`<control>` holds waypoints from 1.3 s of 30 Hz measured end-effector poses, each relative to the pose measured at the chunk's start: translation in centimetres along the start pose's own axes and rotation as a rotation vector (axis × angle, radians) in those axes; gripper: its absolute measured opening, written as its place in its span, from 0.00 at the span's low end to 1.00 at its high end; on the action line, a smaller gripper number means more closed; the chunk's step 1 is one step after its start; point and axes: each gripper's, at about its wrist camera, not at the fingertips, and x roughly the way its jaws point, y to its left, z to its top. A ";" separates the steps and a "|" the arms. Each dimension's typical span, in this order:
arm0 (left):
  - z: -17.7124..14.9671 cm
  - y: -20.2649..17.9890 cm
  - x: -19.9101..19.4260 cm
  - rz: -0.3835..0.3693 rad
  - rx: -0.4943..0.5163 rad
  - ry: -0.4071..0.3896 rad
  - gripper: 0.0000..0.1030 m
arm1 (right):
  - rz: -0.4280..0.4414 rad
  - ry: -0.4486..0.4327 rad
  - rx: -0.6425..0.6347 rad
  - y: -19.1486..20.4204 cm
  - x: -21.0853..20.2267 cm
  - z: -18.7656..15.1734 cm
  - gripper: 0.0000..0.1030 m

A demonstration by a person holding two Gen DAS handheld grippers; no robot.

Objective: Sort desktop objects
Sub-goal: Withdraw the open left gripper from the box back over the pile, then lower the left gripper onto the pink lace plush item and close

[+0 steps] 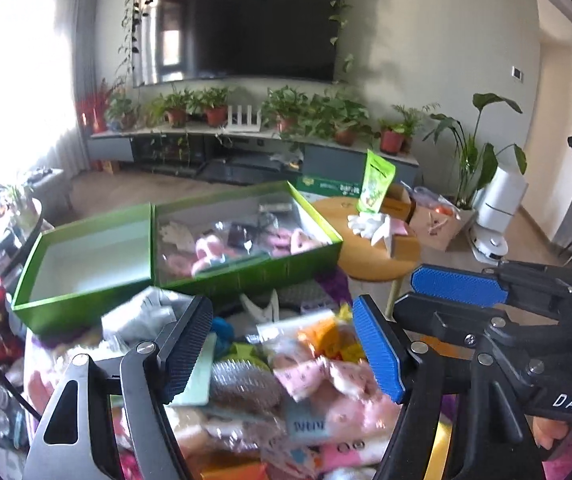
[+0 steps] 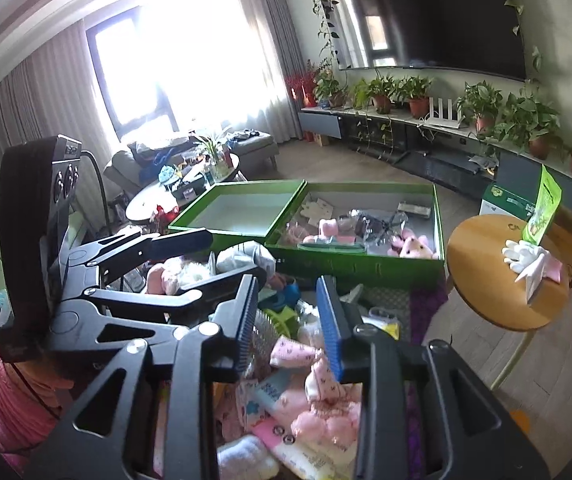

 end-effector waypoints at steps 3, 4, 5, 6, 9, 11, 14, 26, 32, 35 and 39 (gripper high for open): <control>-1.0 -0.4 0.1 -0.025 -0.010 0.016 0.71 | 0.004 0.007 0.005 0.0 -0.3 -0.9 0.30; -1.4 -0.7 0.1 -0.038 -0.010 0.022 0.71 | 0.004 0.007 0.008 -0.1 -0.4 -1.0 0.30; -1.6 -0.9 0.1 -0.046 -0.009 0.025 0.71 | 0.004 0.008 0.012 -0.2 -0.4 -1.3 0.30; -1.7 -1.1 0.0 -0.042 -0.009 0.027 0.71 | 0.005 0.011 0.016 -0.2 -0.5 -1.5 0.30; -2.1 -1.5 -0.1 -0.053 -0.006 0.026 0.71 | 0.008 0.014 0.027 -0.5 -0.7 -2.2 0.30; -2.5 -1.8 -0.1 -0.066 -0.006 0.030 0.71 | 0.008 0.013 0.033 -0.7 -1.0 -2.5 0.30; -2.9 -2.4 -0.2 -0.089 -0.007 0.040 0.71 | 0.005 0.015 0.051 -1.1 -1.2 -3.3 0.30; -5.3 -4.2 1.7 -0.184 -0.028 0.152 0.71 | -0.043 0.115 0.222 -6.0 0.8 -8.4 0.37; -6.1 -5.1 2.8 -0.210 -0.006 0.184 0.67 | -0.055 0.174 0.249 -7.2 2.4 -9.7 0.37; -6.4 -5.4 3.5 -0.211 -0.003 0.208 0.64 | -0.049 0.187 0.262 -7.8 3.0 -10.2 0.37; -6.8 -5.2 4.5 -0.198 -0.018 0.242 0.64 | -0.042 0.204 0.274 -8.3 3.8 -10.6 0.38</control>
